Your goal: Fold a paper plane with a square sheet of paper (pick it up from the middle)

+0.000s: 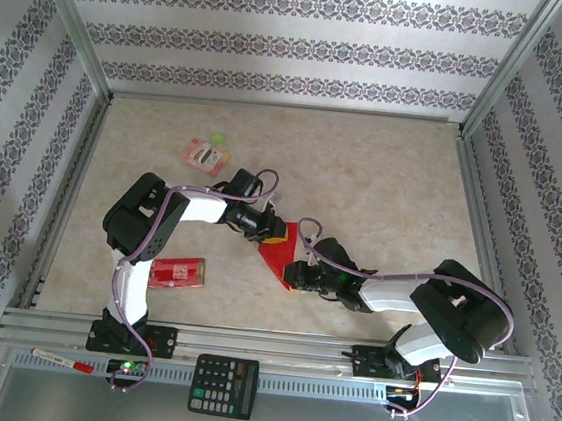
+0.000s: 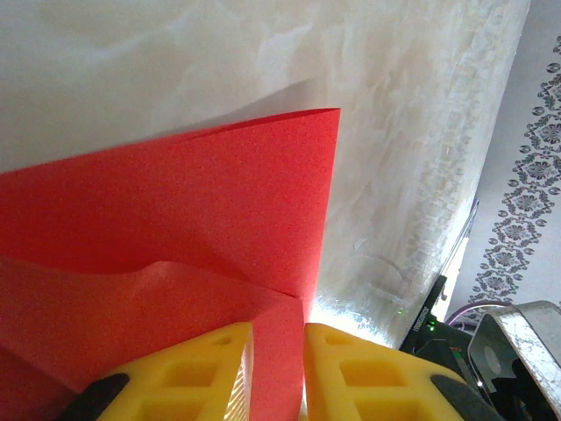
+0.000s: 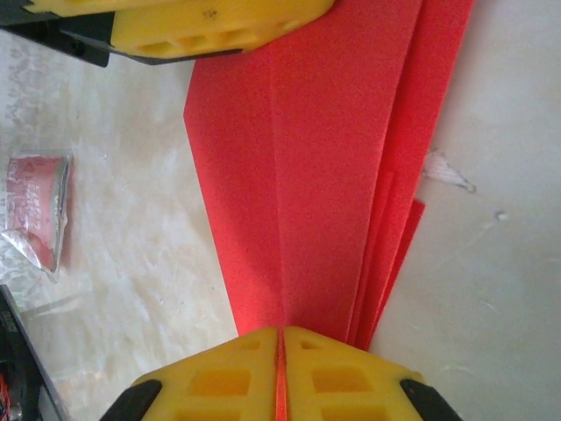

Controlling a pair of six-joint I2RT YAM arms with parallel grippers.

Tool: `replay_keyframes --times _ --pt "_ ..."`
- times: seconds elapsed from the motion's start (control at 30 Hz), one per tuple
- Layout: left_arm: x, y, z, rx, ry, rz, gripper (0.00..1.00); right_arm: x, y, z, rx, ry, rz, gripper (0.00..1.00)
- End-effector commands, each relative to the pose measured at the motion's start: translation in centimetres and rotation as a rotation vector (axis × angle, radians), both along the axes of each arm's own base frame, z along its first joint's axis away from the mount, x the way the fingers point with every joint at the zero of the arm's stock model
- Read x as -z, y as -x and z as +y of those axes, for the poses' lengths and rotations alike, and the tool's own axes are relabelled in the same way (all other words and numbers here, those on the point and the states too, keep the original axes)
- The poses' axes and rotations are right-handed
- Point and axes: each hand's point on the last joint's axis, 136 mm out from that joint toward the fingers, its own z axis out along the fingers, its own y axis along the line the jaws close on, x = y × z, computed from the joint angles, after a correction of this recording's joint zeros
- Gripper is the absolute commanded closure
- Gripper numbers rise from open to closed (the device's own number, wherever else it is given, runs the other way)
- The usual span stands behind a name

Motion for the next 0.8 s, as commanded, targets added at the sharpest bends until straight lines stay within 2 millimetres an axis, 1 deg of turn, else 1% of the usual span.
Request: replay_keyframes --times 0.0,0.17,0.37,0.53,0.77 --pt "4.5 1.0 2.0 -0.042 -0.142 0.077 0.77 0.6 1.4 -0.8 -0.009 0.034 0.049 0.89" --pt "4.6 1.2 2.0 -0.038 -0.143 0.081 0.77 -0.4 1.5 -0.5 -0.013 0.006 0.044 0.89" --pt "4.6 1.1 1.9 -0.038 -0.141 0.08 0.77 -0.1 2.1 -0.2 -0.018 0.006 0.058 0.89" --pt "4.6 1.2 2.0 -0.037 -0.142 0.081 0.77 0.6 2.4 -0.5 -0.014 0.023 0.067 0.89" --pt "4.5 1.0 1.9 -0.039 -0.141 0.08 0.77 2.9 2.7 -1.9 0.0 0.099 0.097 0.89"
